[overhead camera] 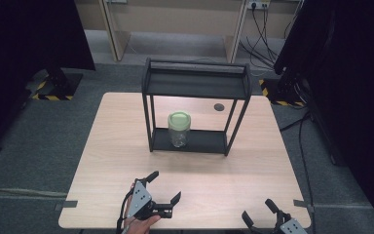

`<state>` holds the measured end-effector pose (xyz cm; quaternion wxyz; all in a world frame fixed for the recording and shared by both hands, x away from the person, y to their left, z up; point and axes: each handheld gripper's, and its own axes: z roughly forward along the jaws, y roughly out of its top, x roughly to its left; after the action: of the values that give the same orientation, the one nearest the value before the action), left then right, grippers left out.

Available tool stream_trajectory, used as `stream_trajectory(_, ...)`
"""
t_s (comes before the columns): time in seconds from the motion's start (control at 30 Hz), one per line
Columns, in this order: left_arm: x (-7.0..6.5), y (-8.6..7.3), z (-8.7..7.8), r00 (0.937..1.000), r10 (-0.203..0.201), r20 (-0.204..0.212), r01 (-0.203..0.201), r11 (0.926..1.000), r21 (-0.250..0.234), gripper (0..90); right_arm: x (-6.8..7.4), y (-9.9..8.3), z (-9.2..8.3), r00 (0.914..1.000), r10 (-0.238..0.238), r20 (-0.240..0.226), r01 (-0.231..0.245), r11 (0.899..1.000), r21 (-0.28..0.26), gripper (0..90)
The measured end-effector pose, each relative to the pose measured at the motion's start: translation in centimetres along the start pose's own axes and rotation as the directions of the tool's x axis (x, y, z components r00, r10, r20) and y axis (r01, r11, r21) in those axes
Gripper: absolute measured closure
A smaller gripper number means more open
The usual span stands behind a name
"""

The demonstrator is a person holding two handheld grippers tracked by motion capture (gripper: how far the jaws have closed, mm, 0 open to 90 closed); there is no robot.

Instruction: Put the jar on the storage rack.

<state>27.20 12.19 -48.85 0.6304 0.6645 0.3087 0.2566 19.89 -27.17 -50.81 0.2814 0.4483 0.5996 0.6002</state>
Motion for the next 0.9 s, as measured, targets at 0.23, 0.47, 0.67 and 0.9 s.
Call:
stream_trajectory(0.23,-0.1,0.0,-0.5,1.0,-0.002,0.002,0.002,1.0,-0.003,0.0,0.0,0.0,0.0,1.0,-0.001,-0.001,0.001,1.0,0.001,2.3)
stream_trajectory(0.47,-0.3,0.0,-1.1,1.0,-0.005,0.004,0.005,1.0,-0.007,0.0,0.0,0.0,0.0,1.0,-0.001,-0.001,0.001,1.0,0.001,2.3)
stream_trajectory(0.67,-0.4,0.0,-1.4,1.0,-0.008,0.004,0.008,0.9999,-0.011,0.0,0.1,0.0,0.0,1.0,-0.002,-0.002,0.002,1.0,0.001,2.3)
stream_trajectory(0.9,-0.3,-0.3,-1.6,1.0,-0.004,0.001,0.004,0.9999,-0.012,0.0,0.1,0.0,0.0,1.0,-0.004,-0.002,0.004,1.0,0.0,2.3)
